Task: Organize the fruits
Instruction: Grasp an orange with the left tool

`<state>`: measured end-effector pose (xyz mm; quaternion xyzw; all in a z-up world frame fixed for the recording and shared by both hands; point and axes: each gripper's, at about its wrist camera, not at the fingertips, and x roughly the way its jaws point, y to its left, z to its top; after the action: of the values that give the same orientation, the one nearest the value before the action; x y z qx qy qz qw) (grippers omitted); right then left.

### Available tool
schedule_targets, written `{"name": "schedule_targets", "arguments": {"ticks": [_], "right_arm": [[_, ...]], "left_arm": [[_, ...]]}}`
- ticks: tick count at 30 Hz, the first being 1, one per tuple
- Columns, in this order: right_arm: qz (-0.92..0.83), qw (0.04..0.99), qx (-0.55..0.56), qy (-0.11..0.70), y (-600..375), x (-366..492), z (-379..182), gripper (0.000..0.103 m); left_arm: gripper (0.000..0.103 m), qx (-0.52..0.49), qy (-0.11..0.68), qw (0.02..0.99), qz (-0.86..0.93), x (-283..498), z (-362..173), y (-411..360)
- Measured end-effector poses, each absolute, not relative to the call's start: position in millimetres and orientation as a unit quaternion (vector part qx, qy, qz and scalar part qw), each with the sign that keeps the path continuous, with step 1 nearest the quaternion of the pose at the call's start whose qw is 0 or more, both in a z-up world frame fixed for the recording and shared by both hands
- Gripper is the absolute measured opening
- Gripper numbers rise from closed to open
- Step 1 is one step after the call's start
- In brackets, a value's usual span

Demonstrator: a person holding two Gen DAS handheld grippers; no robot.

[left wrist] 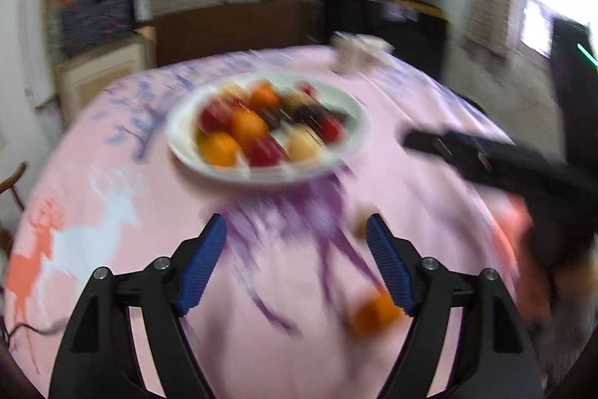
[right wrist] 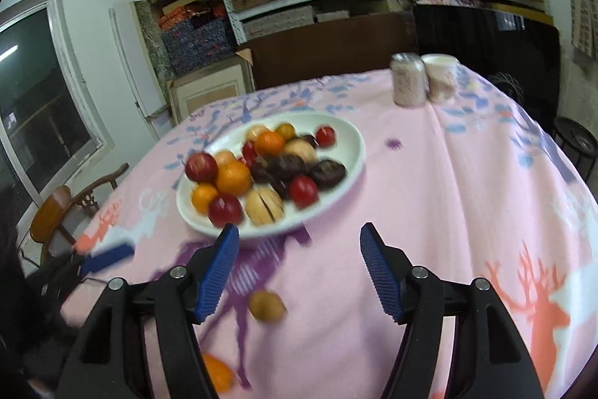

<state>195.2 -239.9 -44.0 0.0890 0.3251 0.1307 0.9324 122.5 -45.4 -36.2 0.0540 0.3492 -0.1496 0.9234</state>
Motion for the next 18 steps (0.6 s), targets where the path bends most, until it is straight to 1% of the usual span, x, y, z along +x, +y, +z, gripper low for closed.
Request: {"name": "schedule_targets", "arguments": {"ticks": [2, 5, 12, 13, 14, 15, 16, 17, 18], "right_arm": [[0.124, 0.928, 0.104, 0.335, -247.8, 194.9, -50.3, 0.068], [0.124, 0.925, 0.125, 0.337, -255.4, 195.7, -52.2, 0.068], [0.135, 0.920, 0.113, 0.350, -248.2, 196.3, -55.9, 0.070], [0.138, 0.919, 0.108, 0.353, -245.7, 196.2, -56.7, 0.070], [0.141, 0.918, 0.104, 0.355, -243.3, 196.1, -57.6, 0.070], [0.143, 0.917, 0.098, 0.359, -240.0, 196.1, -58.7, 0.070], [0.145, 0.916, 0.093, 0.362, -237.0, 196.2, -60.1, 0.070], [0.146, 0.915, 0.088, 0.365, -234.6, 196.2, -61.3, 0.070], [0.146, 0.914, 0.081, 0.369, -231.5, 196.6, -63.2, 0.070]], "left_arm": [[0.075, 0.082, 0.347, 0.920, -0.164, 103.7, -42.9, -53.4], [0.075, 0.089, 0.345, 0.914, -0.193, 89.7, -47.7, -60.3], [0.075, 0.091, 0.396, 0.885, -0.229, 101.5, -69.5, -73.3], [0.072, 0.087, 0.399, 0.883, -0.233, 102.8, -69.9, -73.3], [0.065, 0.082, 0.407, 0.879, -0.236, 105.5, -72.1, -73.4], [0.061, 0.081, 0.415, 0.875, -0.237, 108.3, -74.7, -74.3], [0.049, 0.082, 0.423, 0.870, -0.238, 110.5, -77.6, -75.5], [0.040, 0.081, 0.434, 0.864, -0.243, 113.0, -81.2, -76.9], [0.040, 0.080, 0.437, 0.861, -0.248, 113.1, -82.0, -77.9]]}}
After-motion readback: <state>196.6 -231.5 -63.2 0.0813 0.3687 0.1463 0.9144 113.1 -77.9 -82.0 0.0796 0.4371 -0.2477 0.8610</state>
